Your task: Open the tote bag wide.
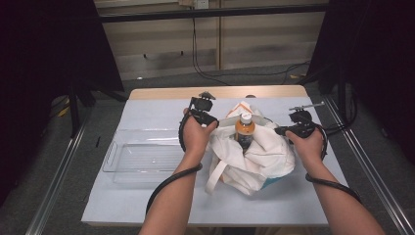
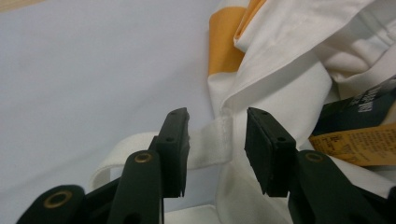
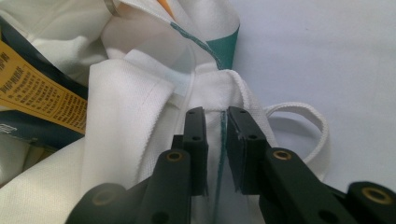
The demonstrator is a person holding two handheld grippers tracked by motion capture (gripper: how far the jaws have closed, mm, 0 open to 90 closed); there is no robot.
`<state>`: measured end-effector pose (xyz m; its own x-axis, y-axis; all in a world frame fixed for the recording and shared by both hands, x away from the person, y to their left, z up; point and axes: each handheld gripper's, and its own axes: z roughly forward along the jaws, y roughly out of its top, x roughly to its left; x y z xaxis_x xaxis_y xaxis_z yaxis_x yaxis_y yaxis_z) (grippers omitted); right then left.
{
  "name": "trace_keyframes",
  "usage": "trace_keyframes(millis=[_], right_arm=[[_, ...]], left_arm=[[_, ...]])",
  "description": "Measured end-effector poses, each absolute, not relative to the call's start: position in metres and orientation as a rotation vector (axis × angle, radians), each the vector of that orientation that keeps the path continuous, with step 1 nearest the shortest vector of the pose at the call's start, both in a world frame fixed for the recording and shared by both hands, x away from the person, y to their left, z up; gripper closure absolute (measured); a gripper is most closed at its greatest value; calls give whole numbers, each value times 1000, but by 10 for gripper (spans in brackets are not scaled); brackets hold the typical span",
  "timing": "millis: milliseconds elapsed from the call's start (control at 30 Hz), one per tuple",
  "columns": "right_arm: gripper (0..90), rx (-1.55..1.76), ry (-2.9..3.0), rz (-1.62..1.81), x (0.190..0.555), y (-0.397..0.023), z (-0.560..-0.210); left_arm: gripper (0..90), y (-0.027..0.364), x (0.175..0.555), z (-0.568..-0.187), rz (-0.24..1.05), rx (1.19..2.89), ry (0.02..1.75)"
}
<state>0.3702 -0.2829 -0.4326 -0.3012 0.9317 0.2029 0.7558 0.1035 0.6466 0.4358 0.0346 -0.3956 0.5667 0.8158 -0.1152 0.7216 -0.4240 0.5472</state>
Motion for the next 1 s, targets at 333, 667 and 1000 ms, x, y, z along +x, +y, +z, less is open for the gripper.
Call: trace_keyframes(millis=[333, 667, 1000], right_arm=[[749, 1666, 2109, 978, 365, -286, -422], [835, 1648, 2114, 997, 361, -287, -416], [900, 1638, 2150, 1024, 359, -281, -417]], left_arm=[[578, 40, 426, -391, 232, 2243, 1220], [688, 42, 421, -382, 218, 2235, 1212], [857, 48, 416, -378, 127, 2224, 1175]])
